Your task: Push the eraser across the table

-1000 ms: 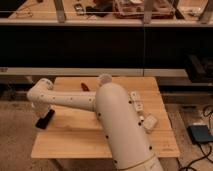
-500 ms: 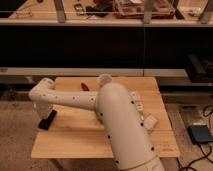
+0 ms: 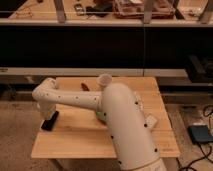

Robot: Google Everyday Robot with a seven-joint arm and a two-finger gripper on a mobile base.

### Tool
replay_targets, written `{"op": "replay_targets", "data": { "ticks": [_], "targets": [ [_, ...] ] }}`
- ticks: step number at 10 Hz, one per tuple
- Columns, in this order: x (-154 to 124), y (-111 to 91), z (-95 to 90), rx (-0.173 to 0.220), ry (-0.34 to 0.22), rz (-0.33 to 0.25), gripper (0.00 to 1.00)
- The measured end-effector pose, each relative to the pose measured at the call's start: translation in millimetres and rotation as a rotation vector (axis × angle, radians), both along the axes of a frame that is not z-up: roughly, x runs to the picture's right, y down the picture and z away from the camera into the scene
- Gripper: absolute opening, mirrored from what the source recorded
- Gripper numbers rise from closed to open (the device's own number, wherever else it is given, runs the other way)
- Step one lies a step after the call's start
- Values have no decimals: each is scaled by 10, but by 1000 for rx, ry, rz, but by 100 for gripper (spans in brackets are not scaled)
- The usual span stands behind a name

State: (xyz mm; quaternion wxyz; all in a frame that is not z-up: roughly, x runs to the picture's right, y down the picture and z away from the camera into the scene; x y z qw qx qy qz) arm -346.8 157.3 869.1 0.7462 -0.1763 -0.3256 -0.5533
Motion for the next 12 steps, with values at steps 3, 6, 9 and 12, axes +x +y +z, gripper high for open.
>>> {"op": "replay_targets", "data": {
  "ticks": [3,6,9,12],
  "targets": [
    [231,-5,24,-4,33,-9,0],
    [482,64,25,-34,63,-11,0],
    [671,137,20,-63,81,3,0],
    [832,178,10,-78,100,10,0]
  ]
}}
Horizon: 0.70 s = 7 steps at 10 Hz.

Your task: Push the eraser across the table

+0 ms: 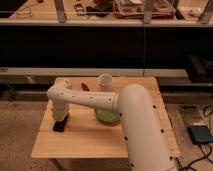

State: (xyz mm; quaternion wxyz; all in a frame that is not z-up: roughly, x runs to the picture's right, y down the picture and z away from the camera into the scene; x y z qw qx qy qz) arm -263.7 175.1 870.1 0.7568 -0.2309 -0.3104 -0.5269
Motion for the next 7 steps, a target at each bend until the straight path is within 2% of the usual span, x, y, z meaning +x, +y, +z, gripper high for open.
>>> {"op": "replay_targets", "data": {
  "ticks": [7],
  "targets": [
    [516,95,-103,-18,74,-3,0]
  ]
}}
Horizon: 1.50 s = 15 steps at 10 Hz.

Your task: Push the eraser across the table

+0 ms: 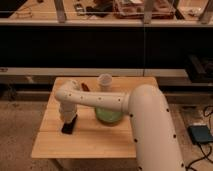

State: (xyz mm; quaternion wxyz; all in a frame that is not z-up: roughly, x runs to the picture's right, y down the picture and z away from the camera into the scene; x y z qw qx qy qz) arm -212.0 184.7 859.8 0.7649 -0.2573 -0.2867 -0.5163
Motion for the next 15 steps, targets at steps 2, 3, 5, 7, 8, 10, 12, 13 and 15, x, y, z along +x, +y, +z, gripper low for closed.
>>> {"op": "replay_targets", "data": {
  "ticks": [2,3,5,7,8,10,12,13,15],
  "targets": [
    [152,85,-51,-15,24,16,0],
    [212,123,-71,-22,33,22,0],
    [334,193,-120,-33,51,36,0],
    [477,270,-181,-43,70,52,0],
    [537,302,-206,-47,78,59,0],
    [696,382,-274,-57,98,68,0],
    [971,503,-370,-76,132,59,0],
    [1095,554,-410,-84,146,53,0],
    [1339,648,-483,-98,172,48,0]
  ]
}}
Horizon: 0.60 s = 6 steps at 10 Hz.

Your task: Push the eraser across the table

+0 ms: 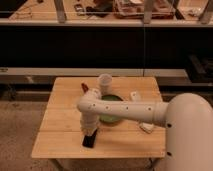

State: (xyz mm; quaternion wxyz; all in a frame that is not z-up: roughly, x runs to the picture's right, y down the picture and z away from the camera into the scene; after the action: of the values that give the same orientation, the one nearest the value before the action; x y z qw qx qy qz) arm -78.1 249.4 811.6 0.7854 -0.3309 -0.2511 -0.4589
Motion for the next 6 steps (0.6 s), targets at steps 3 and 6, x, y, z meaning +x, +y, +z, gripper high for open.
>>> {"op": "replay_targets", "data": {
  "ticks": [3,6],
  "targets": [
    [285,84,-67,-7,23,10,0],
    [532,135,-105,-4,29,18,0]
  ]
}}
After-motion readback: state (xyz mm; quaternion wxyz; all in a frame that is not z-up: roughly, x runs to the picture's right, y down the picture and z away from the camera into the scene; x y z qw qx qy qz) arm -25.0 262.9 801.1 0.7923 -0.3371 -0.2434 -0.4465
